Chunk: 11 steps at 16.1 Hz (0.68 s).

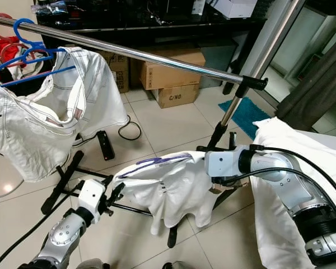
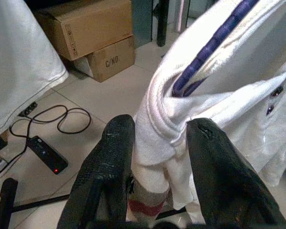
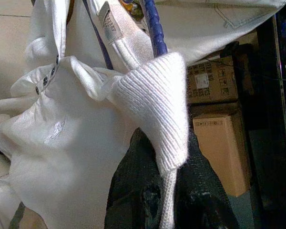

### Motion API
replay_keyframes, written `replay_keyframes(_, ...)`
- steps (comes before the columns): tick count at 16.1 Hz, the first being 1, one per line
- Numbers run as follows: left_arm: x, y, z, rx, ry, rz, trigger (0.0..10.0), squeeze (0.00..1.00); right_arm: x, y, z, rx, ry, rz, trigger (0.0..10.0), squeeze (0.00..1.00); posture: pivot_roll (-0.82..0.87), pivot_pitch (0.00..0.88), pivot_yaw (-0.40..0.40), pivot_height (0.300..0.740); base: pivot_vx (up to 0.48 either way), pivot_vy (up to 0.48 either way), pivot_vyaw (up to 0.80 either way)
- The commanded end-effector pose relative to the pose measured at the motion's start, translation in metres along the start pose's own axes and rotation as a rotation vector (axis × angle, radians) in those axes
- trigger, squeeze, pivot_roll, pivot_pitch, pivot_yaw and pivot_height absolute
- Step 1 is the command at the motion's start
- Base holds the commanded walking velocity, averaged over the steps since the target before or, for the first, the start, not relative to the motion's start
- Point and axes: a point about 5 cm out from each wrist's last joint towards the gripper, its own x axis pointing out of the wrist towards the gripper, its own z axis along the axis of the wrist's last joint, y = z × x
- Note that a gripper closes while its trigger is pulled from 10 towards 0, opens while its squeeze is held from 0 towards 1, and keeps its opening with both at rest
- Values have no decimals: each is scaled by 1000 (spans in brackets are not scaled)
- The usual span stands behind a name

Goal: Hang hanger

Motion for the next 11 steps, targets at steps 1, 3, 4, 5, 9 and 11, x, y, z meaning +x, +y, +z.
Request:
replay_keyframes(1,-1,-5,0,11,-7,-12,6275,0,-9,-8,-4,4,22,-56,0,0,94,54,-106,740,0,0,0)
replay_keyframes(3,-3,-7,-2,10,-5,-2,7647,0,-9,-8,-5,6,25,-56,0,0,95,54,-105,740,0,0,0)
replay_keyframes(4,-3,-7,-3,8,-5,-4,5059,0,-9,-8,-5,6,25,-56,0,0,96,56,-109,740,0,0,0)
replay_keyframes(5,-3,-7,-3,7,-5,-3,667,0,-9,-8,-5,7,23,-56,0,0,96,56,-109,740,0,0,0)
replay_keyframes(9,-1,1,1,21,-10,35,3333,0,-8,-10,-5,8,19,-60,0,0,94,54,-110,740,0,0,0)
replay_keyframes(11,-1,4,3,46,-21,48,10000,0,-10,-5,-9,7,39,-50,0,0,93,53,-109,740,0,0,0)
